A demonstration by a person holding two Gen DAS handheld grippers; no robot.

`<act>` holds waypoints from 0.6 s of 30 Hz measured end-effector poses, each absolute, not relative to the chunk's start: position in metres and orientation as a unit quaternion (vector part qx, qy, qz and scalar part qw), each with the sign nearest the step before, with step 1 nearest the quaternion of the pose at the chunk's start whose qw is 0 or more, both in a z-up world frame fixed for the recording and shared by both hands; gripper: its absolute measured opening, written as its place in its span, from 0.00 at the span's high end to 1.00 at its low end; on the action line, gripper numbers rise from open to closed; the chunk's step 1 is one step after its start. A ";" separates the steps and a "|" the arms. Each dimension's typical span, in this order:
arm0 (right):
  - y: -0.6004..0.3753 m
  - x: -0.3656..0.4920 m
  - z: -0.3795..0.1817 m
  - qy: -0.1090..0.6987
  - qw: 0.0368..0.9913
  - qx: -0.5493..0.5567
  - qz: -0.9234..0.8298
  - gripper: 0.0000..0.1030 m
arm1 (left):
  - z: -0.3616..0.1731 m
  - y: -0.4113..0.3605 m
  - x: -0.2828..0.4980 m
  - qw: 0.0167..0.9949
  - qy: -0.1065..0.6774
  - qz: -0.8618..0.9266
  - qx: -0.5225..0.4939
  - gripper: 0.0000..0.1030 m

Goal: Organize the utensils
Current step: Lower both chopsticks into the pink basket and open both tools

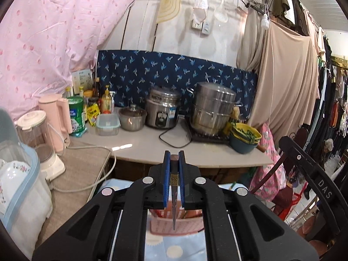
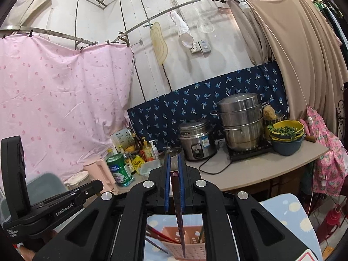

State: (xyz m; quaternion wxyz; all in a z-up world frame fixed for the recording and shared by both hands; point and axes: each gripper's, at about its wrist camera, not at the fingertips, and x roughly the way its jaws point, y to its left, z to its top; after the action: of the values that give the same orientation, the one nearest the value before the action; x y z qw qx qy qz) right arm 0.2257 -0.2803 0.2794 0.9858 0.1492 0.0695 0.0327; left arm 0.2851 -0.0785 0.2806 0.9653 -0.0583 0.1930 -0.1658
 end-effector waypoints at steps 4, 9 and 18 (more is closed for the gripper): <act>-0.284 0.251 0.284 0.063 0.986 0.149 0.027 0.93 | 0.282 -0.085 0.304 0.968 0.184 -0.159 -0.058 0.93; -0.290 0.280 0.277 0.068 0.986 0.151 0.022 0.93 | 0.277 -0.091 0.326 0.968 0.189 -0.151 -0.058 0.93; -0.287 0.316 0.238 0.111 0.982 0.150 0.020 0.93 | 0.248 -0.097 0.352 0.964 0.212 -0.149 -0.053 0.93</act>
State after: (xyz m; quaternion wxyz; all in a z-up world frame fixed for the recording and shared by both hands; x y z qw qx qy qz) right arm 0.3161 -0.2870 0.2380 0.9822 0.1504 0.1111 0.0201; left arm 0.3522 -0.0972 0.2476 0.9644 -0.0528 0.2120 -0.1492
